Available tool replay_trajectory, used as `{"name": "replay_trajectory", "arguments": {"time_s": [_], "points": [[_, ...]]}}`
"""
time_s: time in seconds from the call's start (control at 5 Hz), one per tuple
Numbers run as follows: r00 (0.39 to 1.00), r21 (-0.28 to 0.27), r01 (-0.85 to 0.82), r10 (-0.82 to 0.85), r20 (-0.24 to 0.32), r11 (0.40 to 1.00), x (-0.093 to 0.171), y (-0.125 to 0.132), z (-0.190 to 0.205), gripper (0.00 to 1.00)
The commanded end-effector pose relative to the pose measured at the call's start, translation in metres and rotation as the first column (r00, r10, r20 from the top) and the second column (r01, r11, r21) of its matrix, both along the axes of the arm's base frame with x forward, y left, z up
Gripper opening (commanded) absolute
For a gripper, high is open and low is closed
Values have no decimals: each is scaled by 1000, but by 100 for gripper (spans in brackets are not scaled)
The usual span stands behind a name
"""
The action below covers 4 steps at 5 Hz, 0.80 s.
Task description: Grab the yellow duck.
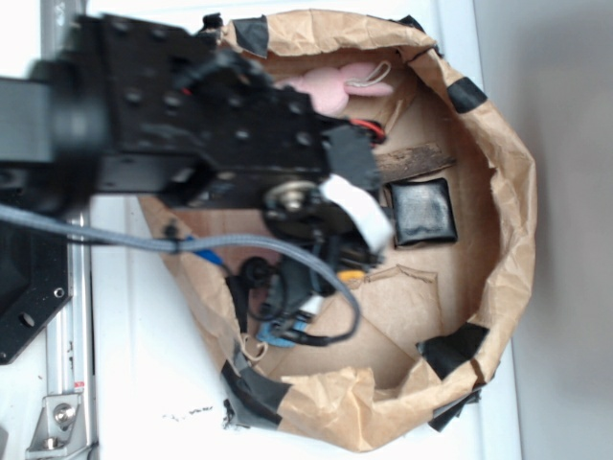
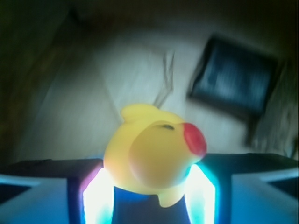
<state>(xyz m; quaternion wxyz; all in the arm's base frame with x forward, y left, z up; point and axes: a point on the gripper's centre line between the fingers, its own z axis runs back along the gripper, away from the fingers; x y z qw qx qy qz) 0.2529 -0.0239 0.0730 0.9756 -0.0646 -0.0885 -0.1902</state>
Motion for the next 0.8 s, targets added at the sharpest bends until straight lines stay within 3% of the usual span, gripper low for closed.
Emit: {"name": "replay_trajectory", "arguments": {"time_s": [0.0,0.2,0.4,0.6], "points": [[980,33,-197,196,36,980,3,-5,36,0],[901,31,-433,433,14,901,3,15,74,0],[784,24,-619,615,84,785,7,24,90,0],[788,-21,-611,611,73,791,10,23,82,0]]}}
